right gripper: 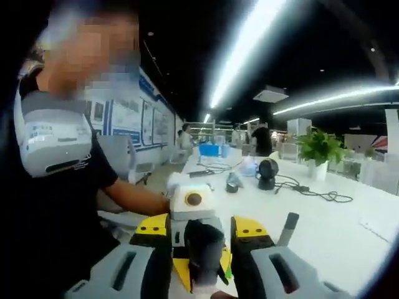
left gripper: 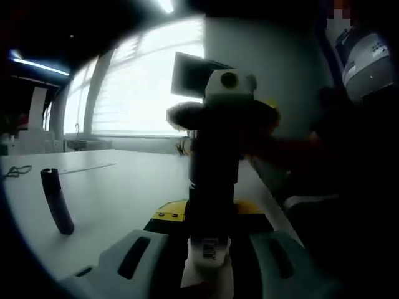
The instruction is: Pick up cosmetic bottle twist off cap place on table pick up cap screw tight cap place on table
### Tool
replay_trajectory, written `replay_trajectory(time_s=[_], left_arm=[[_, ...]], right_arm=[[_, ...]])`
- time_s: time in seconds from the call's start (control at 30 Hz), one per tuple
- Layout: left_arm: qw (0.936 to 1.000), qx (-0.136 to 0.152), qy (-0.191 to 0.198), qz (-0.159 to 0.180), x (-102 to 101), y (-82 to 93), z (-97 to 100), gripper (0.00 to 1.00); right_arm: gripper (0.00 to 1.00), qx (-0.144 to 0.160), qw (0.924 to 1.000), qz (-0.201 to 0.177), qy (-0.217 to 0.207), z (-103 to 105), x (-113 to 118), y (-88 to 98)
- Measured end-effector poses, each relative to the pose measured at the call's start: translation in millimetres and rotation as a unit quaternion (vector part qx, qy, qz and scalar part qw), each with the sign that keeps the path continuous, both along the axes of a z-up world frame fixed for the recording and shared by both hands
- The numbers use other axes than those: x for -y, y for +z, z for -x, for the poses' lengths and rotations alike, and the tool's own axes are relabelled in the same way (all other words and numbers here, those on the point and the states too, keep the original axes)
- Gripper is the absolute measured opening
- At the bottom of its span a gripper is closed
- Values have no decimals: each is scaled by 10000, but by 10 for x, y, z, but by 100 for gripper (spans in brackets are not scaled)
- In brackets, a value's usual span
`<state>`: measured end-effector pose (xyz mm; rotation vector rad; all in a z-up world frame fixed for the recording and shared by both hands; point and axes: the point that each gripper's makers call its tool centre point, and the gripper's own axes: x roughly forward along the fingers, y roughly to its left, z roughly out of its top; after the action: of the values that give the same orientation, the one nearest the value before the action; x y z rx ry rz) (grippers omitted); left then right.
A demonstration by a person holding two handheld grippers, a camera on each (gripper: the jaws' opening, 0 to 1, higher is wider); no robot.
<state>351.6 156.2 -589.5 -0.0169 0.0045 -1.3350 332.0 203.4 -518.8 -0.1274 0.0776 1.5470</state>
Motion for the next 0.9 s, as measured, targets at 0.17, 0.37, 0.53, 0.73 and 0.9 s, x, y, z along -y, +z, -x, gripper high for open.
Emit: replay_trajectory(time_s=[0.17,0.37,0.53,0.73,0.9], left_arm=[[10000,1,-2,1,0,2,2,15],[10000,9,-25,3,5,3,12,15],[10000,15,-37,3,9,3,17,15],[10000,24,-36,-5,17,0,29,15],[10000,12,-42,-3,29,-3,43,15]], right_arm=[[27,-14,9987,190,483,14,-71,-81],[25,-12,9972,241,709,10,-69,-134],[24,174,9956,327,858,-16,-73,-176],[18,71,9955,275,899,-18,-82,-192],[17,-33,9959,232,877,-25,-83,-190]])
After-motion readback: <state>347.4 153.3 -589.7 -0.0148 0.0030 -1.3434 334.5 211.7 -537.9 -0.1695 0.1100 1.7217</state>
